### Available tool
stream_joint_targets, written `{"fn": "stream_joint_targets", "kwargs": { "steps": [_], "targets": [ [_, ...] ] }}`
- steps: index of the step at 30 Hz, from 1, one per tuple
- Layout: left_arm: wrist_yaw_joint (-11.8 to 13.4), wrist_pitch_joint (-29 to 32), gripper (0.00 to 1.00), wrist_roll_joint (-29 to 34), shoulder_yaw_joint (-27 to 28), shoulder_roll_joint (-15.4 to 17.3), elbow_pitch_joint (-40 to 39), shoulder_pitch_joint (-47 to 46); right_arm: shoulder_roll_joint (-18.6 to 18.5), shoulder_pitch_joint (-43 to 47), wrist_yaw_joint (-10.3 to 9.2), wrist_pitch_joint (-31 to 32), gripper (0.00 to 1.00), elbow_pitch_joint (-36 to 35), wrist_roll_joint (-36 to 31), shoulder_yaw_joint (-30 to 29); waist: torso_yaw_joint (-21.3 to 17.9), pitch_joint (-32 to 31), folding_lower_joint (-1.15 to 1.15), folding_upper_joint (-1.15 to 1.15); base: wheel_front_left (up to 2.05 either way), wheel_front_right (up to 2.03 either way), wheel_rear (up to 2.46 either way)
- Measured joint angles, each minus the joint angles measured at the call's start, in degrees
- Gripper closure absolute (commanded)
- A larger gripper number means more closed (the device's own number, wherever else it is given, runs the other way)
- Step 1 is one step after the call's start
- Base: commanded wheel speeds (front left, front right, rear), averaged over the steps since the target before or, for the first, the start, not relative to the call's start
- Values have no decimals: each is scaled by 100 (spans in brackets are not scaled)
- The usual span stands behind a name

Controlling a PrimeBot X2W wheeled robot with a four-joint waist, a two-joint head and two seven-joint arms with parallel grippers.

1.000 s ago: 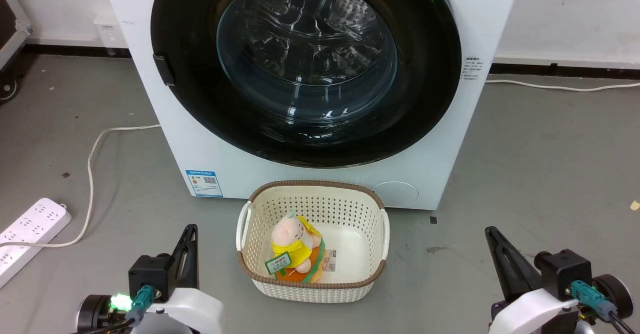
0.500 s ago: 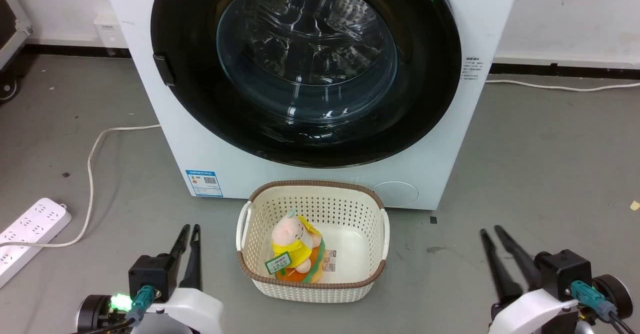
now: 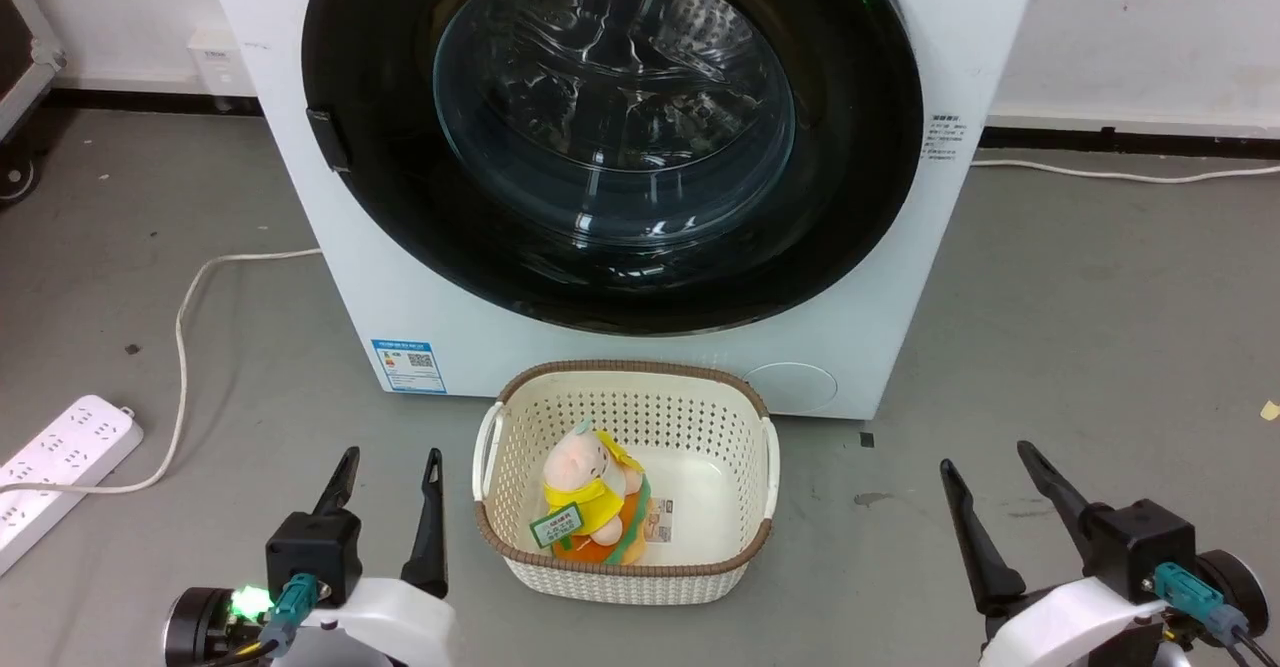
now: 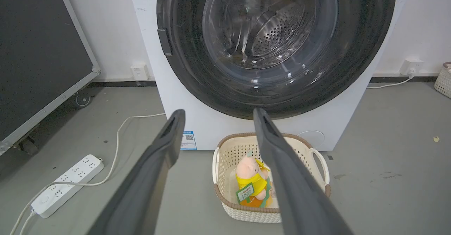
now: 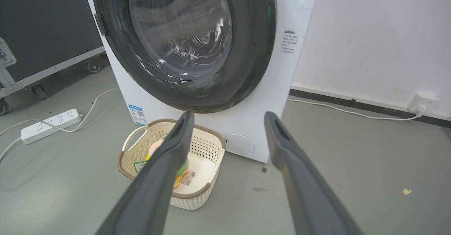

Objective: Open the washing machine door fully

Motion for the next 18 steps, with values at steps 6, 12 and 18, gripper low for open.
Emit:
{"fn": "stream_joint_targets", "kwargs": {
  "steps": [6, 12, 18],
  "targets": [
    [4, -58, 0, -37, -32, 1, 2, -8, 0, -7, 0, -75, 0, 8, 172, -7, 14, 65, 0, 0, 0, 0, 0],
    [19, -136, 0, -86, -46, 1, -5, -59, -33, -148, 0, -138, 0, 40, 619, -20, 31, 184, 0, 0, 0, 0, 0],
    [25, -208, 0, -119, -74, 1, -9, -153, -101, -391, 0, -158, 0, 51, 1102, -79, 54, 328, 1, 0, 0, 0, 0]
  ]
}}
